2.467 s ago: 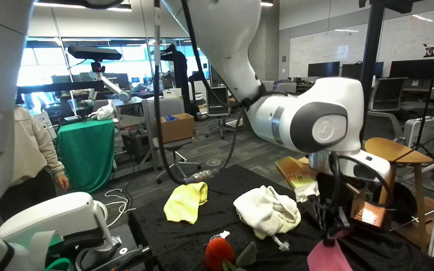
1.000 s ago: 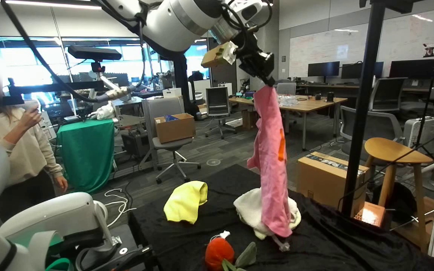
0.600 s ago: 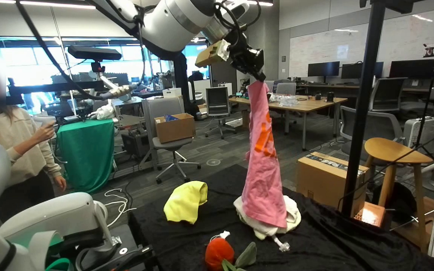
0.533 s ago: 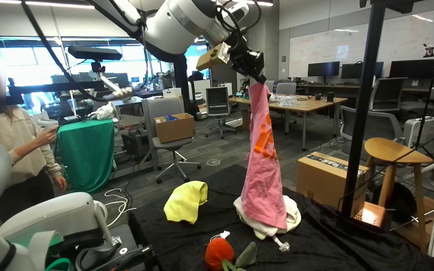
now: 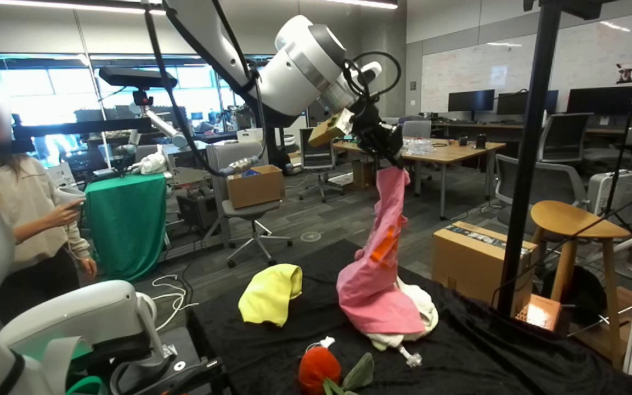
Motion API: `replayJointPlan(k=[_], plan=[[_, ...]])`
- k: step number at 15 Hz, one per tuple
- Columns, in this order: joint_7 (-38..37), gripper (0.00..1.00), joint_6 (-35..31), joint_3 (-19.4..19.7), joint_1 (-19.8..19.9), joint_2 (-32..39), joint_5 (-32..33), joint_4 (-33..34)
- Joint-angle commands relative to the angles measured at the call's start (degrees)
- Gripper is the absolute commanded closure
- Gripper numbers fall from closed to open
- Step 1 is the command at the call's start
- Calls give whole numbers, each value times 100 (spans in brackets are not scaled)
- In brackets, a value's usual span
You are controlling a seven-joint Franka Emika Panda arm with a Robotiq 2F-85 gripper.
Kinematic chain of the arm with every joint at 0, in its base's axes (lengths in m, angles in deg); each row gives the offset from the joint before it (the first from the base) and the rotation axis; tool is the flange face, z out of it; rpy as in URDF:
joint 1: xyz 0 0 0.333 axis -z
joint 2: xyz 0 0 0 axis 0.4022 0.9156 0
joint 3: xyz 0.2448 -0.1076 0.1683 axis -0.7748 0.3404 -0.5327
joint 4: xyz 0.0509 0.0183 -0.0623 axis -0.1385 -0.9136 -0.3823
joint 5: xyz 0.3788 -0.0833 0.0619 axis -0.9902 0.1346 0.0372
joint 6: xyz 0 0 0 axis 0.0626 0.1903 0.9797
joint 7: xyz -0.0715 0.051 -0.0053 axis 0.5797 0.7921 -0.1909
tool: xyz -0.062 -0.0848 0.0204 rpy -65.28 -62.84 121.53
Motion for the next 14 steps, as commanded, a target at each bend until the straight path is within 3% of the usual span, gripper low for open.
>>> replayJointPlan(k=[1,5,9,14], plan=[[-51,60,395,372,-344,464,49,498],[240,31,568,595,-454,629,-294,605],[1353,1,1054,579,-433,553,-1415,333],[2971,0,1566,577,-470,466,-2802,-174]])
